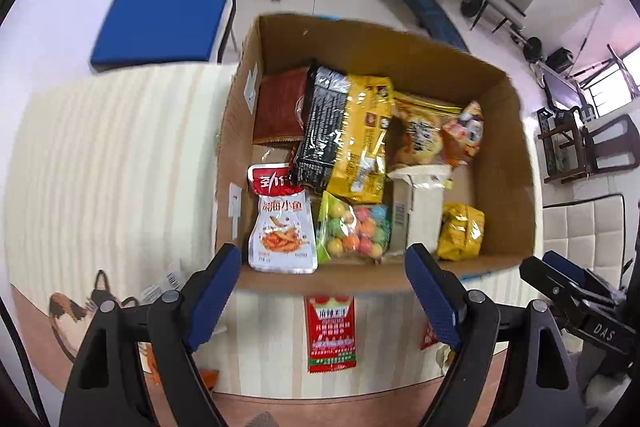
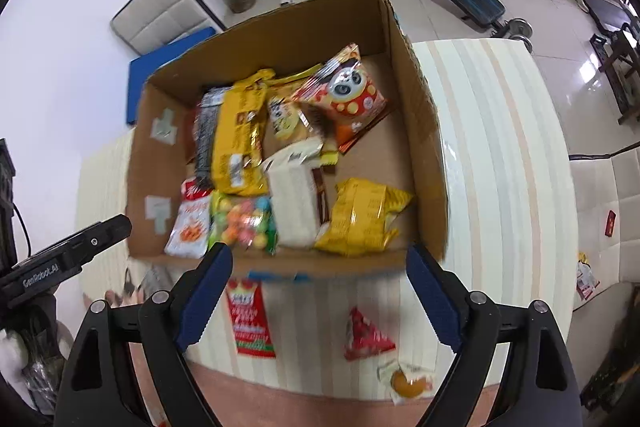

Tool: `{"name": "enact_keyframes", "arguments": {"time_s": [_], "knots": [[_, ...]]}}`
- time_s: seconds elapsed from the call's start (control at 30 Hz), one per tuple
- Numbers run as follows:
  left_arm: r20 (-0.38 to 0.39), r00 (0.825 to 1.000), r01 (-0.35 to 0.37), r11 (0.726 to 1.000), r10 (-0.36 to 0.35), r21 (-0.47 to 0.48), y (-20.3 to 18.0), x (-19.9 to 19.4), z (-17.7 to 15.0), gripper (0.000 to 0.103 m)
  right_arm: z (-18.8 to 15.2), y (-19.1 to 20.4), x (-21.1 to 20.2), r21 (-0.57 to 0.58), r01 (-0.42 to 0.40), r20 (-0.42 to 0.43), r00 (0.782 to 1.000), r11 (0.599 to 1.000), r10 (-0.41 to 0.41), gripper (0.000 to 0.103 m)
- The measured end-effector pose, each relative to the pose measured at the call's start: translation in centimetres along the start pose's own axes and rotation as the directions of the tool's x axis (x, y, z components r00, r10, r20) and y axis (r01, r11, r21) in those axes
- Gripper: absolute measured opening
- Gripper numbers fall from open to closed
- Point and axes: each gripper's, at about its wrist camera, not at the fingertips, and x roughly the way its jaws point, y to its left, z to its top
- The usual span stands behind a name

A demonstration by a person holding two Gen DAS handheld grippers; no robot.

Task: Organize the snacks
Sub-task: 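Grasp the wrapped brown egg with the right tool while the left tool grasps the orange packet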

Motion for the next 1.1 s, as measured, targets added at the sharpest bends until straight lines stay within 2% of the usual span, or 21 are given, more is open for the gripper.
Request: {"name": "enact_keyframes", "arguments": {"time_s": [0.13,0.2,0.33,0.43,0.63,0.7,0.77,0.83,0.9,0.97,1.1], "knots": [[0.068,0.996,-0.054,0.998,0.051,0.034,-1.4,-1.5,-3.4,0.084,-3.3,-0.1,-0.1,-0.012,-0.016,-0.036,0.999,1.000,0.015,0.091],[0.069,0.996,-0.063,0.997,0.061,0.040,-1.9,-1.2,-5.2,0.084,-4.9,-0.7,0.6,-0.006,-0.017,-0.066,0.998,1.000,0.016,0.091],[-0.040,0.998,-0.051,0.999,0.052,0.012,-1.9,2.5,-8.3,0.084,-8.4,-3.1,2.5,0.046,0.021,-0.117,0.993,0.999,-0.016,0.091],[-0.137,0.989,-0.050,0.999,0.048,-0.007,-1.7,6.0,-10.9,0.084,-10.8,-5.6,4.5,0.099,0.060,-0.172,0.984,0.993,-0.043,0.091],[-0.236,0.969,-0.077,0.997,0.073,-0.008,-1.6,9.8,-14.7,0.084,-14.3,-9.2,8.4,0.171,0.102,-0.261,0.964,0.980,-0.054,0.090],[-0.255,0.964,-0.083,0.997,0.079,-0.005,-1.6,10.5,-15.6,0.084,-15.3,-9.7,9.4,0.176,0.107,-0.278,0.959,0.979,-0.055,0.086],[-0.267,0.960,-0.090,0.996,0.086,-0.002,-1.7,10.9,-16.1,0.084,-15.6,-9.7,10.2,0.163,0.115,-0.292,0.954,0.980,-0.064,0.074],[-0.272,0.958,-0.097,0.995,0.094,0.002,-1.7,11.1,-16.6,0.084,-16.2,-9.4,10.8,0.128,0.159,-0.298,0.948,0.979,-0.115,0.067],[-0.273,0.957,-0.102,0.995,0.099,0.005,-1.7,11.1,-16.9,0.084,-16.4,-9.0,10.7,0.088,0.203,-0.268,0.948,0.975,-0.173,0.054],[-0.270,0.957,-0.107,0.994,0.104,0.003,-1.5,11.1,-17.4,0.084,-16.7,-8.6,10.7,0.063,0.213,-0.254,0.948,0.975,-0.191,0.046],[-0.271,0.958,-0.111,0.993,0.094,-0.046,0.5,10.2,-18.8,0.084,-17.8,-6.9,11.0,0.039,0.180,-0.272,0.948,0.983,-0.163,0.046]]}}
